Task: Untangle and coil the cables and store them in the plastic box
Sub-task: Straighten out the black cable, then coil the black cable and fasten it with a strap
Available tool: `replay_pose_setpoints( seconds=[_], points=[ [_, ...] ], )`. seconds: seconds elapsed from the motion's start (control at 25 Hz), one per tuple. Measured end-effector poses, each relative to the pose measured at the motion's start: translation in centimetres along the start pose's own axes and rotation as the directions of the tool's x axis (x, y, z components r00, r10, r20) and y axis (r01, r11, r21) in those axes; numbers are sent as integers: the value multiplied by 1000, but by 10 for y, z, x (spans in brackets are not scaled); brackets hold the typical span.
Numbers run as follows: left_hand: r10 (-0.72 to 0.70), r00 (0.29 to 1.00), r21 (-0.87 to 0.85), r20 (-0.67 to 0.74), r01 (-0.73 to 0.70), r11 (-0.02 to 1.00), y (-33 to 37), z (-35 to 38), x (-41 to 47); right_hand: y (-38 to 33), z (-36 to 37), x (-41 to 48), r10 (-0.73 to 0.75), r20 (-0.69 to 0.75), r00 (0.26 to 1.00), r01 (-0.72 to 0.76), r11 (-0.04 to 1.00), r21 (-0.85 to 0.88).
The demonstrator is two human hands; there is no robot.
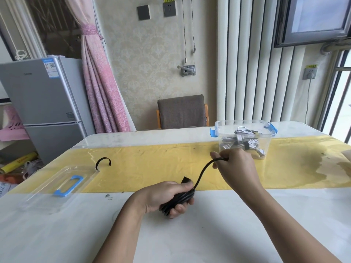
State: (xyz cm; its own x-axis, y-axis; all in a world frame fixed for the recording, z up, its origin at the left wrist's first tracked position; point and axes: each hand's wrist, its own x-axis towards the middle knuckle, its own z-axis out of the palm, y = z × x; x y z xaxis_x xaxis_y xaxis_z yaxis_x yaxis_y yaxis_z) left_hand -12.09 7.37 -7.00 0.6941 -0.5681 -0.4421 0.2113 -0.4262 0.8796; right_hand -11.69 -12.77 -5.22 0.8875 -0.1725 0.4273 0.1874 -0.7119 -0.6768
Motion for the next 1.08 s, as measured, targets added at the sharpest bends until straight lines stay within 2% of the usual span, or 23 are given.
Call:
replay_pose_setpoints(
  seconds=[0.08,0.2,0.32,0.4,0.52,0.6,0.68,0.76,0.84,0.88,0.96,1.08],
  points=[
    [20,982,-87,-188,-37,996,2,7,9,-6,8,-7,-47,22,999,48,998,-33],
    [53,916,-151,-399,-122,981,5,23,25,-14,21,-17,-103,72,992,105,994,-37],
    [20,829,-286,-558,-215,934,7,31,35,-22,25,-27,-293,43,955,294,955,-22],
    [-35,781,-449,-623,-321,834,8,26,38,-25,29,-34,-451,51,891,453,891,-40],
    [-66,781,-671,-621,-485,561,7,11,37,-24,43,-43,-599,148,787,613,786,-78],
    [-12,771,-692,-637,-565,449,4,0,35,-22,51,-46,-639,175,749,658,748,-83],
    [43,748,-695,-662,-635,336,1,-10,32,-21,55,-47,-640,191,744,659,750,-54],
    [97,738,-711,-668,-672,207,1,-15,26,-21,54,-47,-595,251,764,605,795,44],
    [156,748,-745,-645,-661,90,2,-17,23,-23,51,-45,-492,281,824,432,866,250],
    [178,759,-761,-626,-645,74,4,-17,21,-24,48,-43,-402,302,864,285,886,366],
    [198,778,-774,-596,-623,117,8,-16,19,-27,43,-40,-235,381,894,-2,848,529],
    [226,801,-788,-555,-593,166,9,-12,15,-31,43,-43,-132,407,904,-124,830,544]
  ],
)
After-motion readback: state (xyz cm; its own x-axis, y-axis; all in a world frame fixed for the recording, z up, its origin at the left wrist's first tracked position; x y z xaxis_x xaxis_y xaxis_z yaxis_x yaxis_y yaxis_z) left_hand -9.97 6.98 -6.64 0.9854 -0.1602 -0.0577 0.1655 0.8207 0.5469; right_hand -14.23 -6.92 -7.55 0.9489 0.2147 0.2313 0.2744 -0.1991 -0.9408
